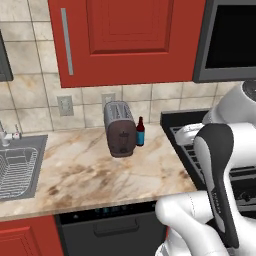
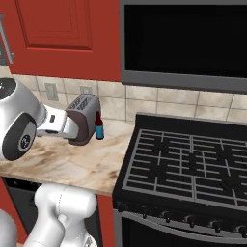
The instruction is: Place the liquor and beer on the top shelf of the fridge to keep them out of children's reach, and place the corn on lower shelves for easy access.
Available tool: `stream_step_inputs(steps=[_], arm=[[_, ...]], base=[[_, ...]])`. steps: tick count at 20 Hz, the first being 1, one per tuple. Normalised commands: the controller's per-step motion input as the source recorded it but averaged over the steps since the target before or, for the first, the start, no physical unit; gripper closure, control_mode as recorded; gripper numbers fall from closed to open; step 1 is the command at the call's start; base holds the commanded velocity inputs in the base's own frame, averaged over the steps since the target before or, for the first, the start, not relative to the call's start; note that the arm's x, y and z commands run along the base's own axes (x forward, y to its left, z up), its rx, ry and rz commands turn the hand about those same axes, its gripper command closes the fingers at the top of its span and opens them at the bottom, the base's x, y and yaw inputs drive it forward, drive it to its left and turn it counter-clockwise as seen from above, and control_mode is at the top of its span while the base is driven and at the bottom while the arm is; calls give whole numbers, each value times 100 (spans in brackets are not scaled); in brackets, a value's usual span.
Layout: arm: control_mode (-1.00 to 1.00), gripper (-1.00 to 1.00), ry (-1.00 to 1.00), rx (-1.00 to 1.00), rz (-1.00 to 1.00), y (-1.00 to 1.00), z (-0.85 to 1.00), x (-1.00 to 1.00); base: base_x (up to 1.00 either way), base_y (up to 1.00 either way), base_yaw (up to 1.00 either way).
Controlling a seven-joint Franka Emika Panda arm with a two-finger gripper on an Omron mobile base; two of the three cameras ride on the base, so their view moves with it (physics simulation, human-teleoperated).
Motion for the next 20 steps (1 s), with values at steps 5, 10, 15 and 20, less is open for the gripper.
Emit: stream_step_inputs(steps=[5,10,15,20], arm=[[-100,-100,0,0,11,0,-32,33],[-100,-100,0,0,17,-9,-17,33],[-100,-100,0,1,17,-5,-3,30],[-100,-100,0,1,5,0,-6,33]], base=[[0,0,0],[0,0,0],[0,0,0],[0,0,0]])
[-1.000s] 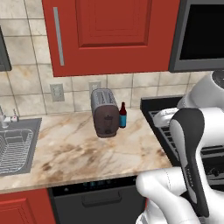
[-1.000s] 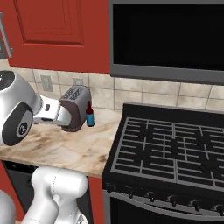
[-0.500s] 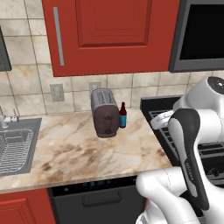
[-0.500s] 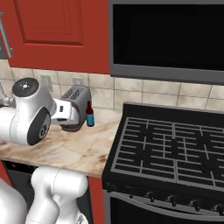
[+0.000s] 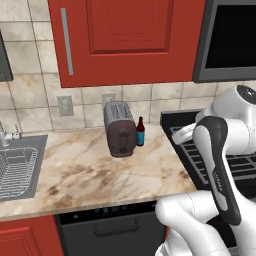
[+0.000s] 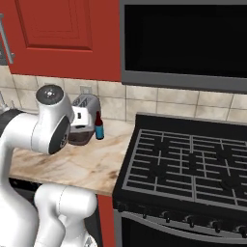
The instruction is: Place the liquor and beer on the top shelf of the fridge to keep them out of children's reach, and place the corn on lower shelves for easy access.
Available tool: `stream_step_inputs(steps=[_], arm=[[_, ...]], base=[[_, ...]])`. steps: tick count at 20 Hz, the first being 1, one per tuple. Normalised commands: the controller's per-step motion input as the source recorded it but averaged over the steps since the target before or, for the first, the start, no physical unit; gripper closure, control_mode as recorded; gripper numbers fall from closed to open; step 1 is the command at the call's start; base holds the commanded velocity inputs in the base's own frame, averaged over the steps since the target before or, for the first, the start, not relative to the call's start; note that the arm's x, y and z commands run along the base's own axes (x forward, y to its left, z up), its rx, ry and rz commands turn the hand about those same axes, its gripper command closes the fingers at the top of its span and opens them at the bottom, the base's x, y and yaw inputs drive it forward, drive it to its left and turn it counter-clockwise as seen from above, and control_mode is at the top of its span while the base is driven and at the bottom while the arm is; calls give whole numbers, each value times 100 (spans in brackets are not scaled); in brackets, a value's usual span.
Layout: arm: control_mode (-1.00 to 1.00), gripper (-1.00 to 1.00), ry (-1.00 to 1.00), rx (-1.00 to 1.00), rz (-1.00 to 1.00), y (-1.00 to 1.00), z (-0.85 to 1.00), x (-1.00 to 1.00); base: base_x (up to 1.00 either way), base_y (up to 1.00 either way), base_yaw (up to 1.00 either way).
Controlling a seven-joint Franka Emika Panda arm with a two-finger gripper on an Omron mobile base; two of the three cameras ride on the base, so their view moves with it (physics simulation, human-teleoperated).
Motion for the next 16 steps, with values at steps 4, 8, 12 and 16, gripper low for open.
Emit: stream_step_inputs(steps=[4,8,12,16], arm=[[-100,-100,0,4,1,0,-7,35],[-100,-100,0,6,3,0,-13,34],[-100,-100,0,7,5,0,-21,33],[-100,-100,0,6,5,0,-27,41]], base=[[0,0,0],[0,0,0],[0,0,0],[0,0,0]])
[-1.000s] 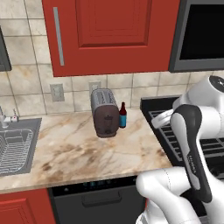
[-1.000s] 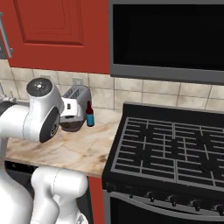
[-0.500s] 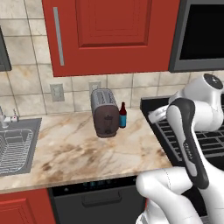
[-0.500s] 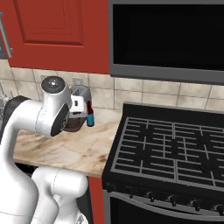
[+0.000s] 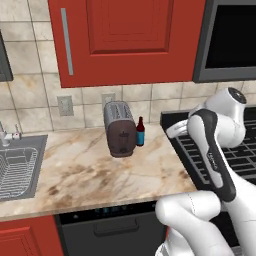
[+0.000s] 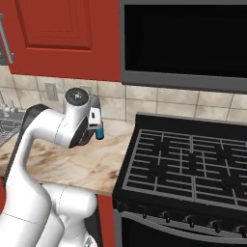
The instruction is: Place the liquor and beer on the top shelf of the fridge to keep them out of children's reach, and place the corn on lower shelves for easy access.
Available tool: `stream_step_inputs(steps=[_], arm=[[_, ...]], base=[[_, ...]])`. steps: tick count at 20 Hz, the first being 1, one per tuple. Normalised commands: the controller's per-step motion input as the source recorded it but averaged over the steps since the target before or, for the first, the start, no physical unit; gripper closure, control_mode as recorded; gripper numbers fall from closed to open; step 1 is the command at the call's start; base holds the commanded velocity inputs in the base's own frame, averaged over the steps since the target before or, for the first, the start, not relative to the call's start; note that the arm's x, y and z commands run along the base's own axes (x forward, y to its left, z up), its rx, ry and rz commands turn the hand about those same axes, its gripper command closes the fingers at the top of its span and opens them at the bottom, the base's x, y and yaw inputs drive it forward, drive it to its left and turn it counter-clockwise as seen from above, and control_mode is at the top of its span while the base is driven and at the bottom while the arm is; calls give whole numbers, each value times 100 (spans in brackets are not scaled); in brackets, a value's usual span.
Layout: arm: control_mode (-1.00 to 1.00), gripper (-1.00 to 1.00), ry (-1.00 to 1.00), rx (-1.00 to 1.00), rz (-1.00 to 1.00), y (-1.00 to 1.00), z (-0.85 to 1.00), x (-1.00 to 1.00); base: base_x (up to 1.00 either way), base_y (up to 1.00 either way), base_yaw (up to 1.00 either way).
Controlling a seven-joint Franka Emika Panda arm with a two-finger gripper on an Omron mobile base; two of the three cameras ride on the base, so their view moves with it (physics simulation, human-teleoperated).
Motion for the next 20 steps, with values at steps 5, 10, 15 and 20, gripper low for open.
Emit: stream_step_inputs(steps=[5,10,15,20], arm=[[-100,-100,0,5,3,0,-24,44],[-100,-100,0,6,3,0,-19,44],[-100,-100,0,3,4,0,-23,41],[-100,-100,0,1,5,0,-27,37]], base=[[0,0,0],[0,0,0],[0,0,0],[0,0,0]])
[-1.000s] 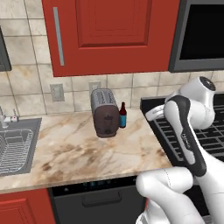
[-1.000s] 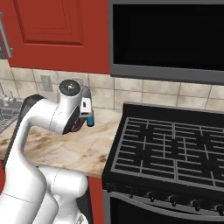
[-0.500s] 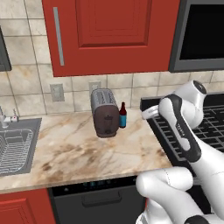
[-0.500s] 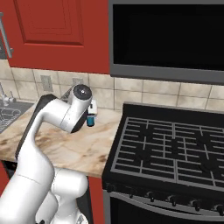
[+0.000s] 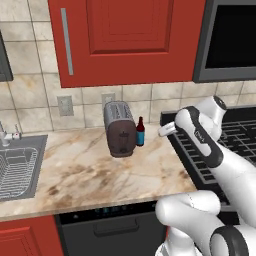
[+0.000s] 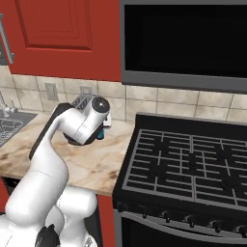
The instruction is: Place the liquor and beer on the top shelf of the fridge to keep them out of children's reach, and place the corn on lower shelves for easy access.
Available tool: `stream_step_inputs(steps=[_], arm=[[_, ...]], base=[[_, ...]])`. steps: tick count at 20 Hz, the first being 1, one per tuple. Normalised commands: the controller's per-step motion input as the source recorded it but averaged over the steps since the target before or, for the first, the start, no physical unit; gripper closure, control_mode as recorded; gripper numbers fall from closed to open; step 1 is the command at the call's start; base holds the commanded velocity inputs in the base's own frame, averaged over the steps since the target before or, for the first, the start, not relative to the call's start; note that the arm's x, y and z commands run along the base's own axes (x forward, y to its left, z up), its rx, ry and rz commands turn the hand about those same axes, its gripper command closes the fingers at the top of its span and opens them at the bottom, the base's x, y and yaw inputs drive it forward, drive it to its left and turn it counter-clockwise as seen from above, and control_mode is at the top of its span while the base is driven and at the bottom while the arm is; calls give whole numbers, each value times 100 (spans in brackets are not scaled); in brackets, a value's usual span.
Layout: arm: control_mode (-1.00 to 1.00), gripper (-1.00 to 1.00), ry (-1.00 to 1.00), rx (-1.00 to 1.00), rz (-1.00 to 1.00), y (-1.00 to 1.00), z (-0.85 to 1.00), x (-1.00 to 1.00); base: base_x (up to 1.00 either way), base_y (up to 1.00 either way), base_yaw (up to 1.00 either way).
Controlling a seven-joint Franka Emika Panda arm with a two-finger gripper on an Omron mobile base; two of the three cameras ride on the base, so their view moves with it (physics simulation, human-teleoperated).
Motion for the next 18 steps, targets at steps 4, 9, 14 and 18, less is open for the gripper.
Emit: stream_step_inputs(steps=[4,9,14,18], arm=[[-100,-100,0,0,4,0,-24,41],[-100,-100,0,0,2,0,-20,48],[-100,-100,0,0,2,0,-21,48],[-100,-100,0,0,2,0,-20,46]], base=[[0,0,0],[0,0,0],[0,0,0],[0,0,0]])
